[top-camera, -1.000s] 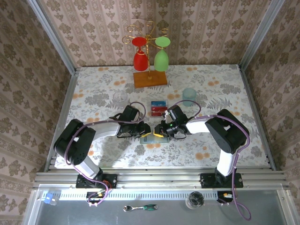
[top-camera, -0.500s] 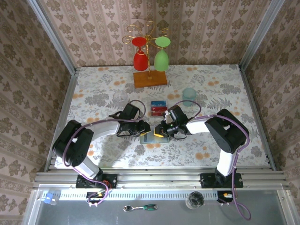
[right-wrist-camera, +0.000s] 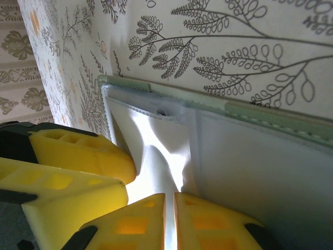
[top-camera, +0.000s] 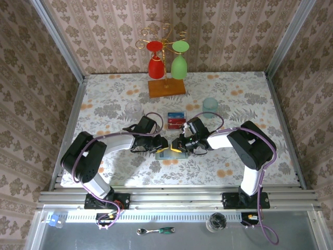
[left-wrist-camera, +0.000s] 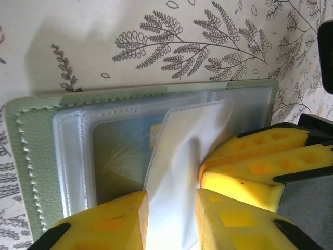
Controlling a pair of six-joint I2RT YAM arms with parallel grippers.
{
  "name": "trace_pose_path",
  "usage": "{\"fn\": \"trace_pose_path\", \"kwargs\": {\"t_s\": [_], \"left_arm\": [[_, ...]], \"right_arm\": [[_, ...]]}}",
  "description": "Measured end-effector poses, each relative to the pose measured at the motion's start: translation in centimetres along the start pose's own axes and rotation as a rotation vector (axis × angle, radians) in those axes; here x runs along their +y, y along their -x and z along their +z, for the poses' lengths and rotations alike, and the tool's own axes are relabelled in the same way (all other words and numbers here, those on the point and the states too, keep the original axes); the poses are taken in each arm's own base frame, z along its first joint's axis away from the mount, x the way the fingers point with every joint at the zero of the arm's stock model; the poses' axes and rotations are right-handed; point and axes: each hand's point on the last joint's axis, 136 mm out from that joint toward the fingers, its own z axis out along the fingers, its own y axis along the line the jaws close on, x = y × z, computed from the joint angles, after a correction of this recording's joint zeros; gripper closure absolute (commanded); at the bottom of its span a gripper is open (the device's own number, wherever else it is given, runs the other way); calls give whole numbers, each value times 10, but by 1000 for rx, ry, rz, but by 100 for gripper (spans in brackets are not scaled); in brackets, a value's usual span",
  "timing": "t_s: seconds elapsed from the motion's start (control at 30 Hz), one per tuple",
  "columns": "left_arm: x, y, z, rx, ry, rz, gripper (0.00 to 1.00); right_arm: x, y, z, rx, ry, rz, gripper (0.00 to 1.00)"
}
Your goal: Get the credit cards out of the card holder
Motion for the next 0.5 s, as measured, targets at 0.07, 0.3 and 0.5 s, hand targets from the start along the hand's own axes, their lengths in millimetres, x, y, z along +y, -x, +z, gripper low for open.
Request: {"fn": "trace_pose_path", "kwargs": {"t_s": [0.07, 0.3, 0.5], "left_arm": [[1, 0, 0, -2, 3, -1, 66], [2, 1, -3, -10, 20, -4, 63], [3, 3, -4, -21, 29, -3, 61]], "right_arm": [[0, 0, 0, 0, 0, 2, 87], [-1, 0, 0, 0, 0, 2, 87], [-1, 0, 0, 0, 0, 2, 87]]}}
